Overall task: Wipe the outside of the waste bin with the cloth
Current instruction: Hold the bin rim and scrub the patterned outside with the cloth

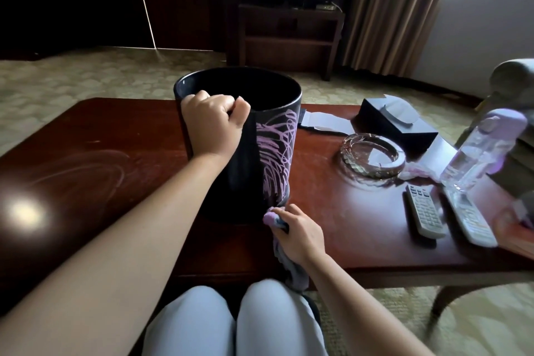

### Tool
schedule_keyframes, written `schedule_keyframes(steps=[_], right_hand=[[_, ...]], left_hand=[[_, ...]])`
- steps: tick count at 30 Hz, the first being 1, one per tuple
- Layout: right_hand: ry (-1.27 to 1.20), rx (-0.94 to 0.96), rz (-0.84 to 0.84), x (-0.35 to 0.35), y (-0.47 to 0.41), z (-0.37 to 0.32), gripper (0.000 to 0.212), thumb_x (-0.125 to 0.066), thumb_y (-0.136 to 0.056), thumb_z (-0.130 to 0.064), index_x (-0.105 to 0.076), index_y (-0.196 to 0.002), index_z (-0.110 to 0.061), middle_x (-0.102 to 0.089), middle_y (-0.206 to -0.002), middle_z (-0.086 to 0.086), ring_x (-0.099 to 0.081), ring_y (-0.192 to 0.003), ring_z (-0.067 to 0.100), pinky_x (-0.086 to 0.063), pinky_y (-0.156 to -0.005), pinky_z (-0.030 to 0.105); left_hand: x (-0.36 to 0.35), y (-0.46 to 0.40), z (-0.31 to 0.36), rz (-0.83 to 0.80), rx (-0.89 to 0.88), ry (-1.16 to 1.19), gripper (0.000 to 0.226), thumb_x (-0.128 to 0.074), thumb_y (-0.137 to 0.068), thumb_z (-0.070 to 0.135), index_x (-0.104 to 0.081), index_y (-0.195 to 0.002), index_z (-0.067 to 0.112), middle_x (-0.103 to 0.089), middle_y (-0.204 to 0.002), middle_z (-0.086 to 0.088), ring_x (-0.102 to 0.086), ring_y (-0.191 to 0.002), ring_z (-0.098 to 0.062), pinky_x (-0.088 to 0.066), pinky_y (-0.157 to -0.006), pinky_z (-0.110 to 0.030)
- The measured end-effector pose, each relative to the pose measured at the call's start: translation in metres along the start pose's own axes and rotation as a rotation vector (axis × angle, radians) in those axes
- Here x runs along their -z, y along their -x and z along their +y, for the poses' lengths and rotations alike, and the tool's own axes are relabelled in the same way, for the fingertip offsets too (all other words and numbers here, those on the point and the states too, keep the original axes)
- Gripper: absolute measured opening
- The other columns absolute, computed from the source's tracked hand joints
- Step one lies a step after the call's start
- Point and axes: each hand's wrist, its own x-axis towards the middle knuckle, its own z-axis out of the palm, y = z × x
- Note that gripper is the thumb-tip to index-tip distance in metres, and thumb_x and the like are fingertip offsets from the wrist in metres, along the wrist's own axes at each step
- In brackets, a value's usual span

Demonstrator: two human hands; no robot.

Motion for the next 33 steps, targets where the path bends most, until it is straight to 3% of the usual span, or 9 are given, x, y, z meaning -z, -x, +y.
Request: schedule_keyframes(steps=[2, 5, 9, 12, 16, 22, 25, 29, 33], right_hand=[[0.016, -0.056, 0.003, 0.0004, -0.001, 0.0008, 0.033, -0.054, -0.087, -0.052, -0.059, -0.118, -0.041, -0.057, -0.105, -0.013, -0.061, -0.097, 0.012, -0.047, -0.068, 0.029], [0.015, 0.048, -0.033, -0.0005, 0.0034, -0.0004, 0.034, -0.05, -0.089, -0.056, -0.06, -0.118, -0.041, -0.058, -0.106, -0.015, -0.06, -0.099, 0.01, -0.048, -0.071, 0.027], [-0.003, -0.088, -0.001, 0.0, 0.0008, 0.001, 0.037, -0.048, -0.089, -0.057, -0.058, -0.122, -0.043, -0.057, -0.11, -0.016, -0.059, -0.101, 0.007, -0.045, -0.071, 0.025], [-0.009, 0.003, -0.046, 0.0009, 0.0019, 0.0006, 0.037, -0.05, -0.088, -0.058, -0.059, -0.121, -0.043, -0.057, -0.107, -0.017, -0.06, -0.099, 0.006, -0.042, -0.071, 0.02], [-0.008, -0.031, -0.036, 0.0009, 0.001, 0.0012, 0.036, -0.051, -0.088, -0.057, -0.059, -0.12, -0.042, -0.058, -0.106, -0.016, -0.061, -0.098, 0.008, -0.047, -0.071, 0.026], [0.02, -0.09, -0.02, -0.0011, 0.0041, -0.0014, 0.039, -0.046, -0.09, -0.058, -0.056, -0.124, -0.043, -0.056, -0.108, -0.015, -0.061, -0.098, 0.009, -0.045, -0.067, 0.026], [0.018, -0.082, -0.03, -0.0007, 0.004, -0.0027, 0.04, -0.047, -0.089, -0.06, -0.055, -0.124, -0.045, -0.057, -0.107, -0.017, -0.061, -0.097, 0.006, -0.048, -0.069, 0.026], [-0.026, 0.006, -0.09, 0.0009, 0.0051, -0.0037, 0.042, -0.046, -0.086, -0.061, -0.059, -0.121, -0.042, -0.057, -0.103, -0.017, -0.059, -0.097, 0.004, -0.04, -0.071, 0.016], [-0.039, -0.098, -0.032, 0.0011, 0.0014, -0.0021, 0.038, -0.05, -0.088, -0.058, -0.059, -0.121, -0.043, -0.057, -0.105, -0.017, -0.06, -0.098, 0.005, -0.043, -0.071, 0.022]], left_hand=[[0.0002, 0.0002, 0.0006, 0.004, -0.001, -0.002, 0.044, -0.048, -0.081, 0.022, -0.021, -0.046, 0.018, -0.012, -0.046, 0.008, -0.024, -0.046, -0.018, -0.022, -0.056, -0.03], [-0.001, 0.0004, 0.0009, 0.012, -0.003, -0.009, 0.045, -0.048, -0.082, 0.022, -0.021, -0.046, 0.018, -0.012, -0.046, 0.009, -0.023, -0.046, -0.017, -0.021, -0.057, -0.029], [0.001, -0.0004, 0.0003, 0.006, 0.002, -0.016, 0.045, -0.048, -0.082, 0.022, -0.021, -0.046, 0.018, -0.008, -0.046, 0.01, -0.023, -0.046, -0.018, -0.019, -0.058, -0.03], [0.0007, 0.0006, 0.0011, 0.003, 0.018, -0.033, 0.045, -0.048, -0.082, 0.022, -0.022, -0.045, 0.017, -0.014, -0.044, 0.007, -0.024, -0.046, -0.018, -0.016, -0.059, -0.029], [0.0008, 0.0007, 0.0012, 0.003, 0.024, -0.027, 0.045, -0.049, -0.081, 0.022, -0.022, -0.046, 0.018, -0.009, -0.046, 0.011, -0.023, -0.047, -0.018, -0.009, -0.061, -0.026], [0.0015, 0.0005, 0.0028, 0.008, 0.018, -0.018, 0.044, -0.049, -0.08, 0.021, -0.022, -0.046, 0.018, -0.01, -0.046, 0.01, -0.024, -0.046, -0.017, -0.018, -0.058, -0.029], [0.0008, 0.0003, 0.0016, 0.015, 0.008, -0.017, 0.045, -0.051, -0.08, 0.02, -0.021, -0.046, 0.018, -0.01, -0.046, 0.01, -0.023, -0.046, -0.017, -0.016, -0.058, -0.029], [0.0005, 0.0011, 0.0004, 0.013, 0.018, -0.036, 0.045, -0.05, -0.08, 0.021, -0.021, -0.046, 0.018, -0.013, -0.046, 0.008, -0.024, -0.047, -0.018, -0.009, -0.059, -0.028], [0.0003, 0.001, 0.0018, 0.008, 0.026, -0.023, 0.044, -0.049, -0.081, 0.022, -0.021, -0.046, 0.019, -0.015, -0.045, 0.008, -0.025, -0.047, -0.018, -0.021, -0.059, -0.029]])
